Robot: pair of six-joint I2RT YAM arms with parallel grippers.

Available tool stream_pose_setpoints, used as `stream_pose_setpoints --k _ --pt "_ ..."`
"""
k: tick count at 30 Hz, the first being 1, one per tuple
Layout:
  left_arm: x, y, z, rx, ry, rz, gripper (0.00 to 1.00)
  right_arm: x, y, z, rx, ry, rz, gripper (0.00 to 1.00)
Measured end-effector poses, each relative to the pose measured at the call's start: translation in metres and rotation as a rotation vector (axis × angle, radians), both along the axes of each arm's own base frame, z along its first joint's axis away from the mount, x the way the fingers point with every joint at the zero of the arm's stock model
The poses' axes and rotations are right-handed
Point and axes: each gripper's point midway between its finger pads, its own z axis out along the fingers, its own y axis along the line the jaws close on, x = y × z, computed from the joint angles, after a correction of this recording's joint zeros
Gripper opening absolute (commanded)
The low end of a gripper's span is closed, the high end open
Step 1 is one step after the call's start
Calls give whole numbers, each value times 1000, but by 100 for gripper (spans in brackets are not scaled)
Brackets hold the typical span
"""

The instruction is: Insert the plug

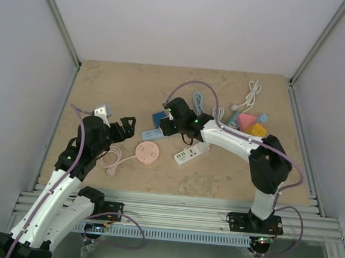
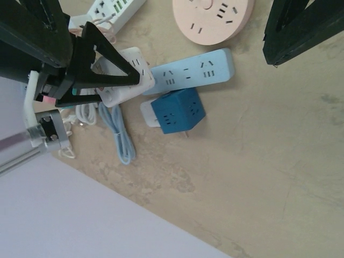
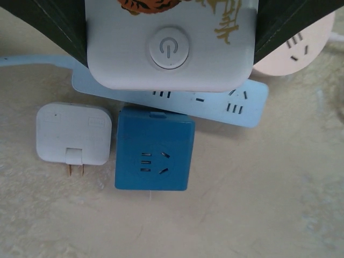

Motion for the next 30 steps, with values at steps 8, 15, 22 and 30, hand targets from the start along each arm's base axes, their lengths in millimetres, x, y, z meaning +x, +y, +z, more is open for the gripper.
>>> stream_pose_setpoints --k 8,15,22,30 --pt "1 20 -11 57 17 104 99 14 16 -38 -76 81 -15 23" --pt "-3 29 -13 70 19 143 99 24 18 -42 -96 98 -43 23" --pt "-4 31 -14 76 23 154 99 28 14 -43 -95 108 -68 23" --pt "-3 32 -14 78 24 157 99 30 19 -48 -87 125 -53 23"
